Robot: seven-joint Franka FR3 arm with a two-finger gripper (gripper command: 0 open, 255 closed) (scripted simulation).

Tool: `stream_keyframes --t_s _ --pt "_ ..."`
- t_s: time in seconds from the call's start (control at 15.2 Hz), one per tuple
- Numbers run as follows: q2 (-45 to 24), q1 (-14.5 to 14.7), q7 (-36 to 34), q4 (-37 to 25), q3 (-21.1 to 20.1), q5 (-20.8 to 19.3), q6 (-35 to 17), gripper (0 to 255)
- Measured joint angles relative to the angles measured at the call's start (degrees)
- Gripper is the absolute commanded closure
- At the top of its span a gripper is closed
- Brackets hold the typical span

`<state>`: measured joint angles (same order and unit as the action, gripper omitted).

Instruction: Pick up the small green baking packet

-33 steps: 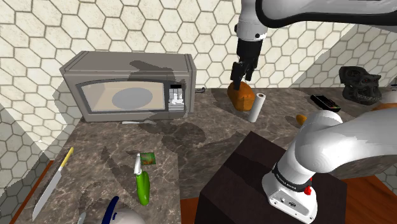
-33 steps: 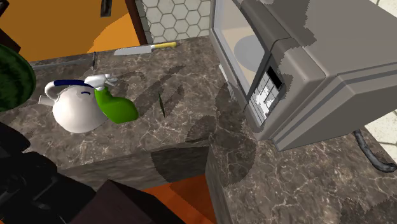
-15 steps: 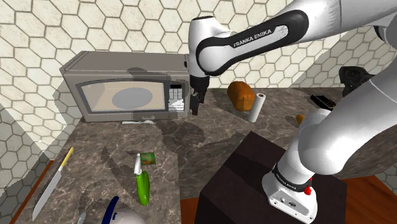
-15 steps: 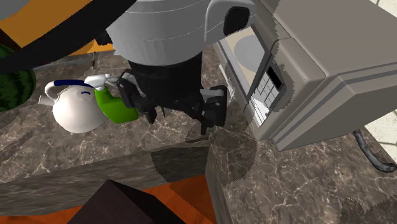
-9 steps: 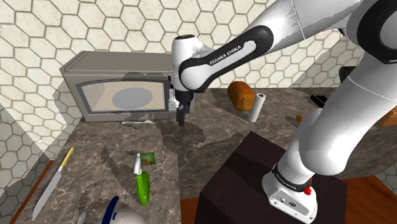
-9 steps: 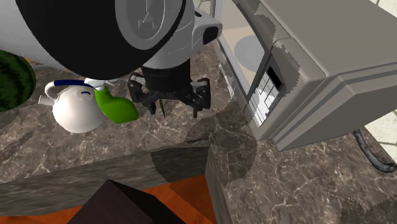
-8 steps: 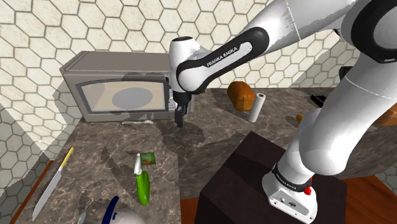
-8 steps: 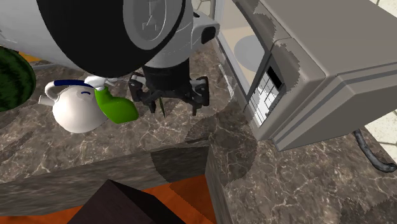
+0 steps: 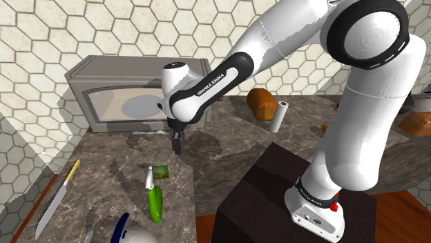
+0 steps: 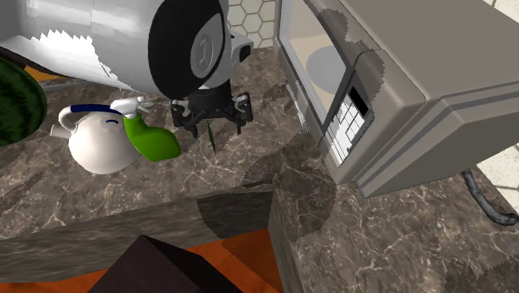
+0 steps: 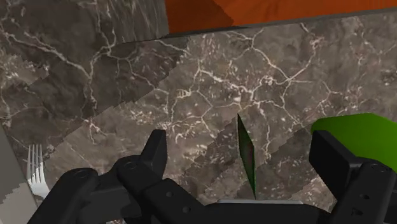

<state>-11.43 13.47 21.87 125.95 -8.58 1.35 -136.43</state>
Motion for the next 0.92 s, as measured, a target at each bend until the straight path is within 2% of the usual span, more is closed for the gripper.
stream_keyframes --t_s 0.46,0.92 --pt "-11.8 2.9 2.7 -8.6 -2.1 -2.1 -3.8 0" --pt "-16.4 3.4 2.7 -9.3 -1.6 -3.0 -7.6 0"
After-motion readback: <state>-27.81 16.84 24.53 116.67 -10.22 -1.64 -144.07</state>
